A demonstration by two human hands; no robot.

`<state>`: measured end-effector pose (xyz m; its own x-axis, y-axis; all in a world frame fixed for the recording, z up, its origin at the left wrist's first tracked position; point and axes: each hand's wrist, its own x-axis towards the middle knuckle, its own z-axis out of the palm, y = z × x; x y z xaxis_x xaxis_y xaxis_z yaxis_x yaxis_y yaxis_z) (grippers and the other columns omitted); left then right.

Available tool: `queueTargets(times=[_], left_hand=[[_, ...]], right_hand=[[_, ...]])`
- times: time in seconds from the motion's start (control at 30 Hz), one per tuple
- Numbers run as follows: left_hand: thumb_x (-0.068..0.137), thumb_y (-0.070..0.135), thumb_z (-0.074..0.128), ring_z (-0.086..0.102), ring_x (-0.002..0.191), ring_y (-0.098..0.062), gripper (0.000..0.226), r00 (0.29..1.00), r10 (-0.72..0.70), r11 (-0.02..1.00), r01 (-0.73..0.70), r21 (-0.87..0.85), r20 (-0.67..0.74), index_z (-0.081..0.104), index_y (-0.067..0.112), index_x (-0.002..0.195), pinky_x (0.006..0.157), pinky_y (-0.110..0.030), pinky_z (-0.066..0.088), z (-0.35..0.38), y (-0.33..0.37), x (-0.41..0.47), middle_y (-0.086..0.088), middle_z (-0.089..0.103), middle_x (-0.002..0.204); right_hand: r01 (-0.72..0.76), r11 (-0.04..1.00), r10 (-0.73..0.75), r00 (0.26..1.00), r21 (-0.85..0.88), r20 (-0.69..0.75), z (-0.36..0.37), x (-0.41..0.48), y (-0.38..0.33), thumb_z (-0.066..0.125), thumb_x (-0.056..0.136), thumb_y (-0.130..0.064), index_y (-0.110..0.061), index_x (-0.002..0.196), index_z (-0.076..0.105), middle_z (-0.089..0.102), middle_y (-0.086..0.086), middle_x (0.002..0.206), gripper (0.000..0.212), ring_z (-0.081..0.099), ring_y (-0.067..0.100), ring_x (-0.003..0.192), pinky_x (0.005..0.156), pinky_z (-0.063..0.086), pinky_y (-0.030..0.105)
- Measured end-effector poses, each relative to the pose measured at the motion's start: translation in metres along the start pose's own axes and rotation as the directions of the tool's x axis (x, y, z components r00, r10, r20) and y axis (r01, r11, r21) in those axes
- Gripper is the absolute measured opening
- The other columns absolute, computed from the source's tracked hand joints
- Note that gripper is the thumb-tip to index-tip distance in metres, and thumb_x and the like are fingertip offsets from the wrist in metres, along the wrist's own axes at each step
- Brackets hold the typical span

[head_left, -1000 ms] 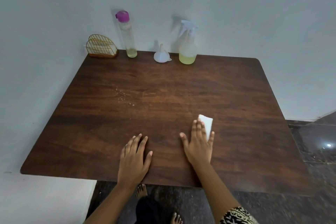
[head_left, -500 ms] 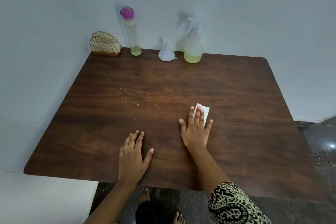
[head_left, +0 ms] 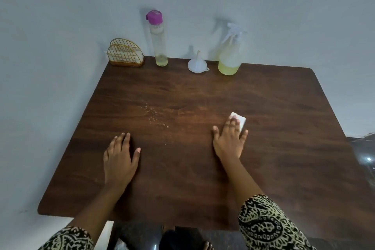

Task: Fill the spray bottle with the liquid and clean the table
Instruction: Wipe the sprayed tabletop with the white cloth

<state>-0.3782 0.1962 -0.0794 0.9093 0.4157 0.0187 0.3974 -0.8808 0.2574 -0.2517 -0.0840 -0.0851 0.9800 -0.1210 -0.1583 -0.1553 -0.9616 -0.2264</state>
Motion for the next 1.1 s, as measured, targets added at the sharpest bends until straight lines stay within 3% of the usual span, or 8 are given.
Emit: queueTargets(times=[0.17, 0.33, 0.4, 0.57, 0.8, 0.9, 1.0, 1.1], left_hand=[[0.094, 0.036, 0.056, 0.033, 0.14, -0.033, 0.058, 1.0, -0.029, 0.999, 0.028, 0.045, 0.013, 0.044, 0.006, 0.142, 0.109, -0.053, 0.03, -0.003, -0.011, 0.026, -0.016, 0.043, 0.147], [0.095, 0.04, 0.051, 0.03, 0.142, -0.032, 0.06, 0.998, -0.067, 0.997, 0.067, 0.039, 0.019, 0.04, 0.006, 0.144, 0.112, -0.052, 0.027, -0.005, -0.023, 0.04, -0.015, 0.038, 0.151], [0.096, 0.04, 0.05, 0.03, 0.142, -0.032, 0.06, 0.997, -0.079, 0.997, 0.078, 0.026, 0.019, 0.04, 0.006, 0.144, 0.112, -0.051, 0.027, -0.005, -0.022, 0.042, -0.015, 0.039, 0.151], [0.096, 0.041, 0.048, 0.028, 0.143, -0.03, 0.061, 0.995, -0.1, 0.995, 0.1, 0.015, 0.022, 0.037, 0.007, 0.146, 0.113, -0.05, 0.024, -0.004, -0.023, 0.046, -0.013, 0.036, 0.153], [0.098, 0.038, 0.046, 0.029, 0.143, -0.032, 0.06, 0.991, -0.13, 0.992, 0.129, 0.008, 0.023, 0.036, 0.004, 0.146, 0.114, -0.051, 0.024, -0.004, -0.026, 0.066, -0.015, 0.036, 0.153], [0.097, 0.036, 0.048, 0.031, 0.142, -0.032, 0.059, 0.989, -0.148, 0.989, 0.148, 0.014, -0.003, 0.038, 0.004, 0.145, 0.113, -0.05, 0.025, -0.002, -0.026, 0.067, -0.015, 0.038, 0.152], [0.097, 0.036, 0.049, 0.032, 0.142, -0.031, 0.059, 0.988, -0.154, 0.987, 0.154, 0.035, -0.006, 0.039, 0.004, 0.145, 0.113, -0.051, 0.025, 0.0, -0.027, 0.067, -0.015, 0.04, 0.151], [0.096, 0.036, 0.05, 0.033, 0.141, -0.031, 0.059, 0.988, -0.154, 0.987, 0.155, 0.041, -0.01, 0.04, 0.004, 0.144, 0.112, -0.052, 0.026, 0.001, -0.027, 0.068, -0.015, 0.041, 0.15]], right_hand=[[0.259, 0.964, -0.254, 0.964, -0.064, 0.076, 0.01, 0.004, -0.039, 0.016, 0.097, -0.057, -0.015, 0.153, -0.002, -0.002, -0.001, 0.162, 0.072, -0.005, 0.012, 0.148, 0.116, -0.012, 0.047], [-0.027, 0.999, 0.027, 1.0, -0.031, 0.006, -0.007, 0.031, 0.003, 0.018, 0.098, -0.055, -0.015, 0.153, 0.0, 0.001, 0.001, 0.162, 0.071, -0.001, 0.015, 0.149, 0.118, -0.006, 0.053], [-0.03, 0.999, 0.031, 0.999, -0.026, 0.017, -0.005, 0.035, -0.015, 0.017, 0.098, -0.055, -0.013, 0.153, -0.001, -0.001, 0.002, 0.162, 0.071, -0.003, 0.016, 0.149, 0.118, -0.008, 0.052], [0.25, 0.966, -0.244, 0.966, -0.07, 0.083, 0.01, 0.041, -0.06, 0.013, 0.097, -0.057, -0.018, 0.153, -0.001, -0.003, -0.003, 0.162, 0.069, -0.006, 0.011, 0.148, 0.113, -0.017, 0.046], [-0.114, 0.993, 0.114, 0.993, -0.022, 0.007, 0.0, 0.064, -0.051, 0.014, 0.097, -0.058, -0.01, 0.152, 0.0, -0.001, 0.008, 0.162, 0.075, -0.005, 0.021, 0.149, 0.117, -0.008, 0.055], [0.074, 0.996, -0.072, 0.996, -0.049, 0.044, 0.012, 0.065, -0.103, 0.013, 0.096, -0.06, -0.006, 0.152, 0.0, 0.001, 0.011, 0.161, 0.079, -0.004, 0.022, 0.149, 0.115, -0.011, 0.051], [0.284, 0.956, -0.276, 0.956, -0.077, 0.098, 0.018, 0.068, -0.125, 0.011, 0.095, -0.061, -0.013, 0.153, -0.002, -0.003, 0.004, 0.162, 0.076, -0.007, 0.017, 0.149, 0.113, -0.017, 0.048], [0.174, 0.982, -0.172, 0.984, -0.073, 0.037, 0.013, 0.079, -0.105, 0.01, 0.095, -0.061, -0.016, 0.153, -0.004, 0.0, 0.002, 0.162, 0.074, -0.003, 0.016, 0.149, 0.114, -0.014, 0.051]])
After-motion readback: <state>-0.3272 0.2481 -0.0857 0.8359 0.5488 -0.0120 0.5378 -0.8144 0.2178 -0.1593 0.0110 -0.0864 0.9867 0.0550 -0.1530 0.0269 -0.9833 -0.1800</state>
